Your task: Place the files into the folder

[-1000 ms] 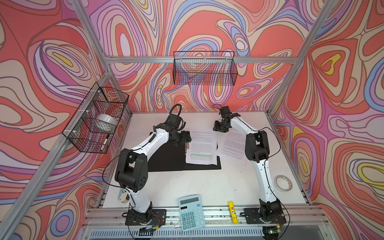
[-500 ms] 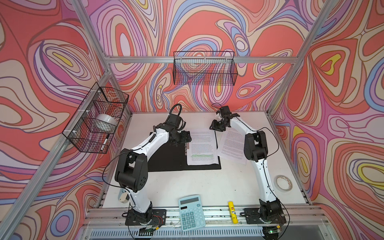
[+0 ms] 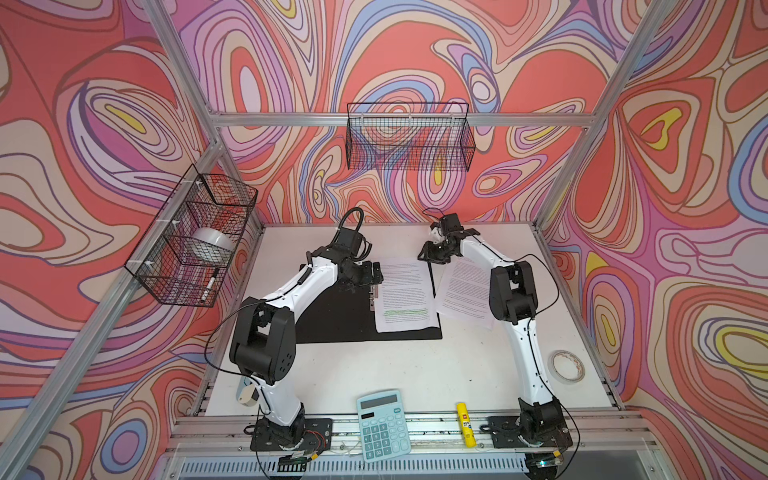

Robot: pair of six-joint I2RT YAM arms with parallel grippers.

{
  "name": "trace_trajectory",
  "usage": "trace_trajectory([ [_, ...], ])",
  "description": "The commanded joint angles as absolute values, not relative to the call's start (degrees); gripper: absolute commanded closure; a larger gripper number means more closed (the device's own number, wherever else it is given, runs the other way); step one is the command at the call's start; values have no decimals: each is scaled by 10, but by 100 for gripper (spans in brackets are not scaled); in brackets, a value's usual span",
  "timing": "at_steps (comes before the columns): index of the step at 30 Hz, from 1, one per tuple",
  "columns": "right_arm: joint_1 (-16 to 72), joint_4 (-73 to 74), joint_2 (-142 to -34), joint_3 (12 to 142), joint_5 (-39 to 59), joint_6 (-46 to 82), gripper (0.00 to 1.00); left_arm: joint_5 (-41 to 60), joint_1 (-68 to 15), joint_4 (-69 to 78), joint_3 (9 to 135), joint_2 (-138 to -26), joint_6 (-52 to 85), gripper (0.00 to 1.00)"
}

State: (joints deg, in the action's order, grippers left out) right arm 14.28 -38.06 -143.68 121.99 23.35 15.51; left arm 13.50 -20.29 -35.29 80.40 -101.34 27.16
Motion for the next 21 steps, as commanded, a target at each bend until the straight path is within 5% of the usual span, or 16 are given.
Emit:
trace_trajectory([
  [1, 142, -417, -1416, 1187, 216, 142, 57, 138, -202, -348, 795, -1006, 265, 5],
  [11, 144, -381, -1355, 1156, 151, 132, 55, 128, -202, -351, 795, -1007, 263, 5],
  [21, 148, -422, -1481, 1333, 176, 129, 55, 98, -202, -361, 787, -1024, 288, 6],
])
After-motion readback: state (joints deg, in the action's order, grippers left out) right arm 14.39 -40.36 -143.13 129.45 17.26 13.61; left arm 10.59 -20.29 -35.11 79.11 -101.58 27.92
